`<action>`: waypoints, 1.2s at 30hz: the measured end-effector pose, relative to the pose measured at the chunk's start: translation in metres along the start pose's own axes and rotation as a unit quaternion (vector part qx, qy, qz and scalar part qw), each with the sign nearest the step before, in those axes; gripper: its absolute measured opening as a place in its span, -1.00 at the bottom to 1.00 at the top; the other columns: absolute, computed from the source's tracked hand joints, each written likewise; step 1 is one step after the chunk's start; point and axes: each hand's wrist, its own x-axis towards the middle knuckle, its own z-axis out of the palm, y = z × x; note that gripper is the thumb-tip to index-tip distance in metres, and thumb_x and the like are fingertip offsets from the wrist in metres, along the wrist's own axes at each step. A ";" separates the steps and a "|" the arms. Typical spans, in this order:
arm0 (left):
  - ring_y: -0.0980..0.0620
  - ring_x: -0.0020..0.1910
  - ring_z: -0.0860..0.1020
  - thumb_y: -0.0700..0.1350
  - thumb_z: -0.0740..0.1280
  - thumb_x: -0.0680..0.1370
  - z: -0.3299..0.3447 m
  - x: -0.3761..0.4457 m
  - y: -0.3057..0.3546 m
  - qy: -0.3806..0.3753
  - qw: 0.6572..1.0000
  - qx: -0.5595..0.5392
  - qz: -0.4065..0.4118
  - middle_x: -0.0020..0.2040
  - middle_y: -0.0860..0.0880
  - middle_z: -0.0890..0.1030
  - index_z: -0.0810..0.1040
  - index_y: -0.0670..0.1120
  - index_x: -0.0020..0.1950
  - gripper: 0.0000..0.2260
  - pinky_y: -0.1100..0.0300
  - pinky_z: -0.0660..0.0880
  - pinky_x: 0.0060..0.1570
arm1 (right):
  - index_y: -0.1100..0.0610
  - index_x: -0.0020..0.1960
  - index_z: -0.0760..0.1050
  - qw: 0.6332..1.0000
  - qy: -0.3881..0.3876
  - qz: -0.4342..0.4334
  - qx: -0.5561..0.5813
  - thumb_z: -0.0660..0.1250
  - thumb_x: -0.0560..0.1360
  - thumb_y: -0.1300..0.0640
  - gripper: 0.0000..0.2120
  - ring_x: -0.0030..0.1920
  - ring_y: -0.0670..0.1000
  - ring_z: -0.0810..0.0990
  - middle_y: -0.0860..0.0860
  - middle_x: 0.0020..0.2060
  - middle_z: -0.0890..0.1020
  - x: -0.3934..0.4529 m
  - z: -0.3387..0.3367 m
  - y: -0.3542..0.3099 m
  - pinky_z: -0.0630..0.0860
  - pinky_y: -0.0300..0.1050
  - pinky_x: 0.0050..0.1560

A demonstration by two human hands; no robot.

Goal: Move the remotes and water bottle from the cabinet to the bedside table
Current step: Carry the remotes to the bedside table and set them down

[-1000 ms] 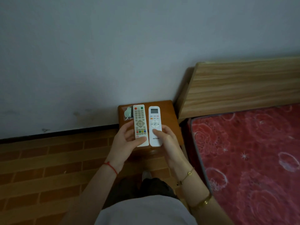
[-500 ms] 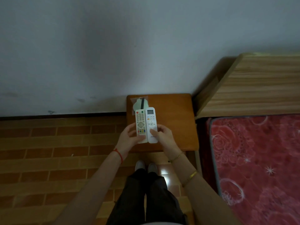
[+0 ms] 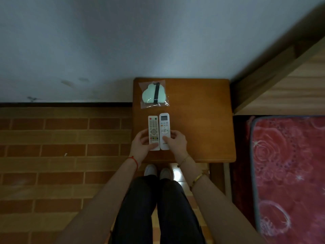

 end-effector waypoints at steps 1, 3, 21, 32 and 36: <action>0.07 0.07 0.59 -0.36 0.45 0.40 0.000 0.006 -0.006 0.006 1.000 0.000 0.005 0.16 -0.04 0.59 0.37 -0.04 0.39 -0.39 0.35 0.55 -0.27 | 0.26 0.33 0.47 1.000 0.005 -0.004 -0.015 0.40 0.51 0.23 -0.60 0.18 0.09 0.62 0.16 0.21 0.62 0.005 0.003 0.005 0.44 -0.44 -0.27; 0.08 0.06 0.60 -0.36 0.46 0.39 0.001 0.016 -0.016 0.016 1.000 0.005 0.015 0.16 -0.05 0.61 0.38 -0.04 0.39 -0.38 0.36 0.56 -0.27 | 0.26 0.32 0.47 0.999 0.012 -0.013 -0.041 0.40 0.51 0.22 -0.61 0.17 0.09 0.63 0.16 0.20 0.63 0.014 0.007 0.014 0.41 -0.49 -0.37; 0.18 -0.09 0.52 -0.14 0.51 0.40 -0.002 0.042 -0.047 0.089 0.945 0.282 0.138 0.02 0.01 0.58 0.43 0.03 0.39 -0.42 0.58 0.39 -0.18 | 0.22 0.20 0.42 0.994 0.036 -0.060 -0.081 0.41 0.50 0.26 -0.69 0.15 0.09 0.63 0.14 0.17 0.58 0.036 0.027 0.046 0.47 -0.48 -0.37; 0.14 -0.10 0.53 -0.11 0.49 0.42 -0.004 0.046 -0.059 0.087 0.941 0.293 0.146 0.04 0.04 0.55 0.38 0.03 0.44 -0.39 0.34 0.48 -0.15 | 0.16 0.13 0.42 0.989 0.057 -0.085 -0.109 0.42 0.47 0.23 -0.72 0.10 0.08 0.61 0.11 0.10 0.56 0.038 0.028 0.053 0.65 -0.05 -0.01; 0.15 -0.11 0.53 -0.08 0.47 0.44 -0.009 0.034 -0.056 0.091 0.938 0.300 0.150 0.08 0.06 0.52 0.39 0.03 0.42 -0.43 0.36 0.46 -0.19 | 0.22 0.20 0.45 0.986 0.056 -0.095 -0.127 0.40 0.50 0.21 -0.70 0.14 0.09 0.56 0.13 0.15 0.52 0.028 0.022 0.050 0.58 -0.11 0.06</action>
